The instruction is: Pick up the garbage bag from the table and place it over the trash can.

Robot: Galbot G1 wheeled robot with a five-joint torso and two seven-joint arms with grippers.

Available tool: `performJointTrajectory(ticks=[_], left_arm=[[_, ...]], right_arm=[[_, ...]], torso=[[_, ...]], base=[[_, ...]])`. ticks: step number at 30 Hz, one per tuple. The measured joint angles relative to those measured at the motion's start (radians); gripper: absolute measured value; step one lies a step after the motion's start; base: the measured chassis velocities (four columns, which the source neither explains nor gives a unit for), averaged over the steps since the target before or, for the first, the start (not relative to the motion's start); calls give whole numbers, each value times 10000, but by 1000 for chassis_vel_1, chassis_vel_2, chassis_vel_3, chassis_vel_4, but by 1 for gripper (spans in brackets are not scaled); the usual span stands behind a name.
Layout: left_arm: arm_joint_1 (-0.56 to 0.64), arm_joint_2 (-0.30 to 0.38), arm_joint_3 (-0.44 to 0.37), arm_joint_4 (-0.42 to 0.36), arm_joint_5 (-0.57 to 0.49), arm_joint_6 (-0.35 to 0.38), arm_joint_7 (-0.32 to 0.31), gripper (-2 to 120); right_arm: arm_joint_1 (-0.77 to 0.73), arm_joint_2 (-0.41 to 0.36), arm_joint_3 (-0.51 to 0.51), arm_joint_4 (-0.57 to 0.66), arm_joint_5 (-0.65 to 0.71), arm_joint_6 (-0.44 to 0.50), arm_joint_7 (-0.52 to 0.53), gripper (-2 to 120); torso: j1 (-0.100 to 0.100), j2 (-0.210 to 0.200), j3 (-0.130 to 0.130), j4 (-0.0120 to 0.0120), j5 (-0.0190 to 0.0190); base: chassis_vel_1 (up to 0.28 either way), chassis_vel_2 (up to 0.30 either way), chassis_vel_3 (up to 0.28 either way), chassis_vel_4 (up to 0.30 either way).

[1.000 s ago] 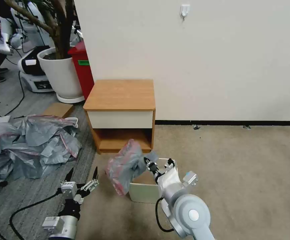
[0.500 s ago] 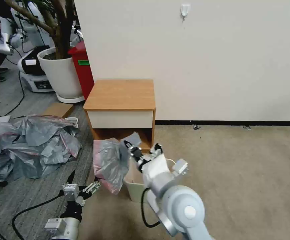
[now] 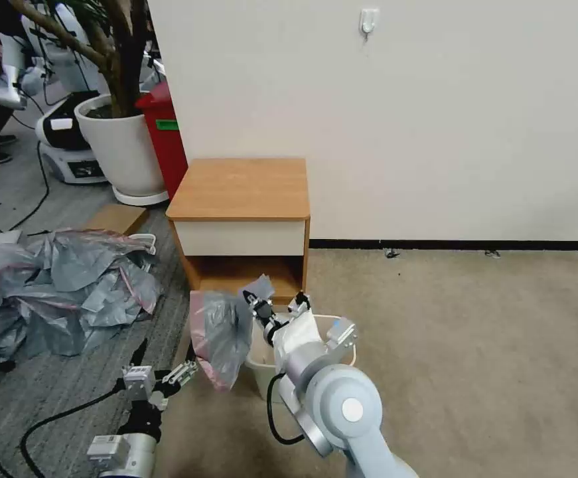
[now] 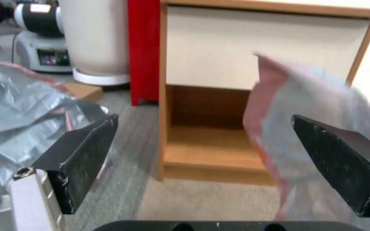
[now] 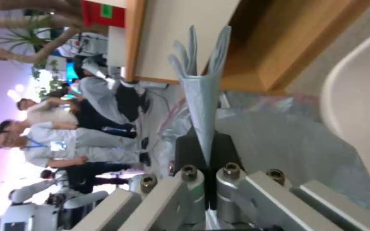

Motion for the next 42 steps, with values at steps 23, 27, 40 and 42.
performJointTrajectory(ticks=[23, 27, 40, 42], left_arm=[[40, 307, -80, -135, -120, 137, 120, 100], [-35, 324, -53, -118, -119, 160, 121, 100], [-113, 305, 27, -109, -118, 219, 129, 100], [-123, 305, 28, -110, -118, 221, 131, 100]], right_arm=[[26, -1615, 21, -1197, -2397, 318, -649, 0], [-81, -1859, 15, -1092, -2569, 271, -652, 0], [-235, -1981, -292, -1317, -3750, 137, -584, 0], [-240, -2074, -305, -1334, -3988, 90, -584, 0]], torso=[[0, 0, 0, 0, 1], [0, 0, 0, 0, 2], [0, 0, 0, 0, 0], [0, 0, 0, 0, -1]], base=[[0, 0, 0, 0], [0, 0, 0, 0], [0, 0, 0, 0], [0, 0, 0, 0]])
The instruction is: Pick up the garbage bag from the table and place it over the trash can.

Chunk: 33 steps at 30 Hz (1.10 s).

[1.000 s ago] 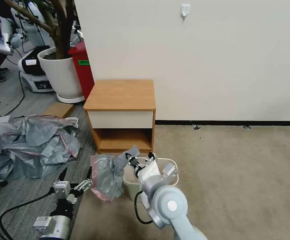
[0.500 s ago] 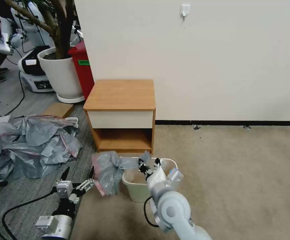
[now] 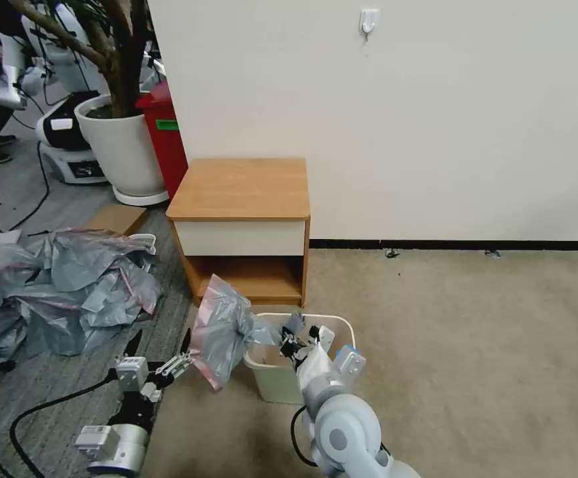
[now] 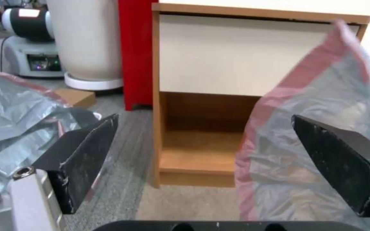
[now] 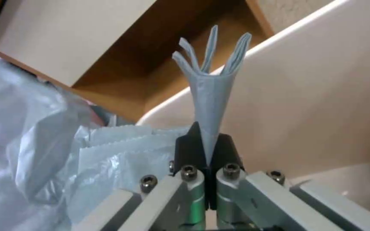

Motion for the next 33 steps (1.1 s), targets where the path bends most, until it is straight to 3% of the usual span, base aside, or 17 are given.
performJointTrajectory(ticks=[4, 7, 14, 16, 19, 21, 25, 33], left_arm=[[-38, 5, 28, 6, 0, 34, 1, 100], [-77, 0, 68, 12, 0, 83, 2, 100], [-138, -36, 179, 67, 34, 159, 22, 100], [-134, -37, 184, 76, 39, 159, 26, 100], [-142, -28, 200, 134, 58, 151, 51, 100], [-152, -19, 203, 148, 60, 148, 54, 100], [-212, 12, 246, 249, 73, 136, 60, 100], [-236, -3, 410, 371, 238, 128, 95, 100]], right_arm=[[-67, -127, -77, 109, -146, -83, -2, 0], [-127, -174, -156, 209, -229, -174, -1, 7], [-209, -272, -262, 337, -780, -314, -27, 36], [-208, -288, -260, 346, -840, -360, -26, 39], [-210, -362, -228, 377, -1048, -535, 52, 54], [-216, -384, -209, 377, -1120, -587, 78, 57], [-266, -489, -123, 512, -1228, -664, 163, 78], [-308, -666, -16, 821, -1260, -830, 341, 99]], torso=[[1, 0, 0, 0, 0], [0, 0, 0, 0, 0], [1, 0, 0, 0, 1], [1, 0, 0, 0, 0], [0, 0, 0, 0, 1], [1, 0, 0, 0, 1], [1, 0, 0, 0, 1], [1, 0, 0, 0, 1]], base=[[0, 0, 0, 0], [0, 0, 0, 0], [0, 0, 0, 0], [0, 0, 0, 0], [0, 0, 0, 0], [0, 0, 0, 0], [0, 0, 0, 0], [0, 0, 0, 0]])
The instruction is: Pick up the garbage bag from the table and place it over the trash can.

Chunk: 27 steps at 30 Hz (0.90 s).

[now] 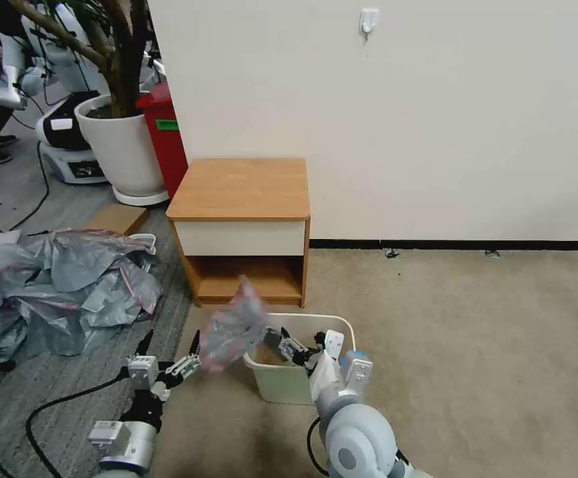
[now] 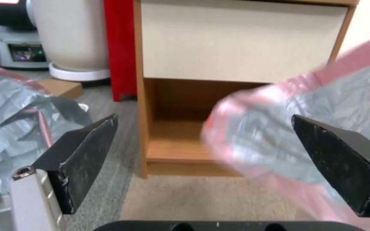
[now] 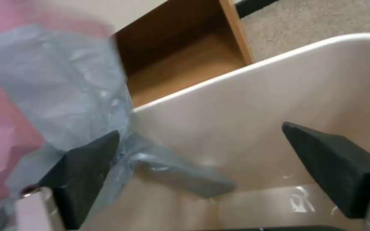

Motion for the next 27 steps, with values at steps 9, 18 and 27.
performJointTrajectory(ticks=[9, 18, 27], left_arm=[[23, 4, 41, 29, 51, -6, 119, 100], [63, 23, 42, -19, 61, 3, 173, 100], [42, 35, 29, -87, -67, -7, 291, 100]], right_arm=[[-81, -95, 194, 242, -246, -516, 395, 100], [-120, -304, 454, 335, -976, -777, 600, 100], [-84, -376, 860, 342, -1456, -835, 802, 100]], torso=[[0, 0, 0, 0, 0], [0, 0, 0, 1, 0], [0, 0, 0, 1, -1]], base=[[0, 0, 0, 0], [0, 0, 0, 0], [0, 0, 0, 0]])
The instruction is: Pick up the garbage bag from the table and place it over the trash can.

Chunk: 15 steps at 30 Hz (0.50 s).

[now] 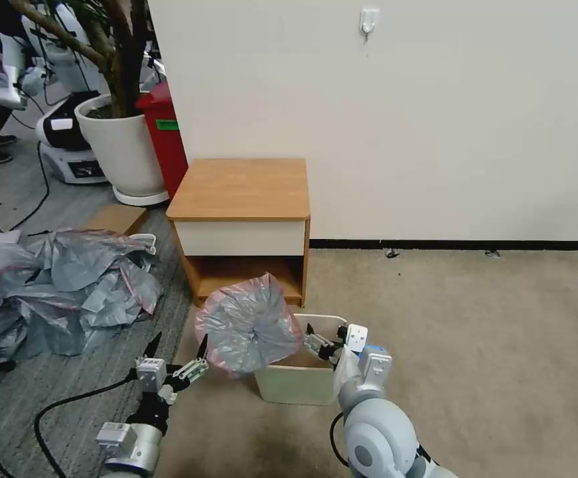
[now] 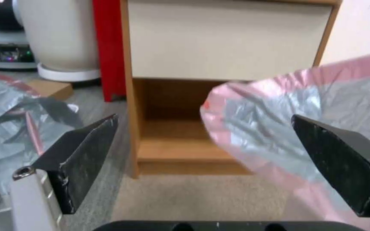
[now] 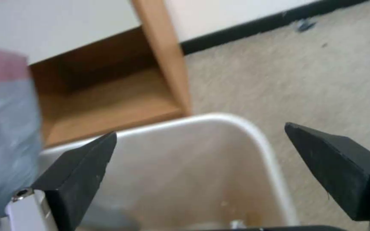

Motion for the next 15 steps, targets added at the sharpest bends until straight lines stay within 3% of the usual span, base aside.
performJointTrajectory(ticks=[5, 10, 14, 15], left_arm=[[60, 306, -101, -697, -1985, 63, 917, 100], [27, 468, 81, -1511, -4095, 808, 1742, 100], [-157, 524, 311, -1650, -4588, 1646, 1706, 100], [-311, 558, 431, -1639, -4558, 2304, 1305, 100]], right_arm=[[22, -116, 322, 116, -151, 5, 31, 100], [-81, -111, 523, 253, -161, 38, 32, 100], [-198, -119, 643, 365, -161, 75, 32, 100], [-290, -137, 724, 435, -157, 97, 32, 100]], torso=[[0, 0, 0, 0, 2], [0, 0, 0, -1, 3], [0, 0, 0, 0, 3], [0, 0, 0, 0, 1]], base=[[0, 0, 0, 0], [0, 0, 0, 0], [0, 0, 0, 0], [0, 0, 0, 0]])
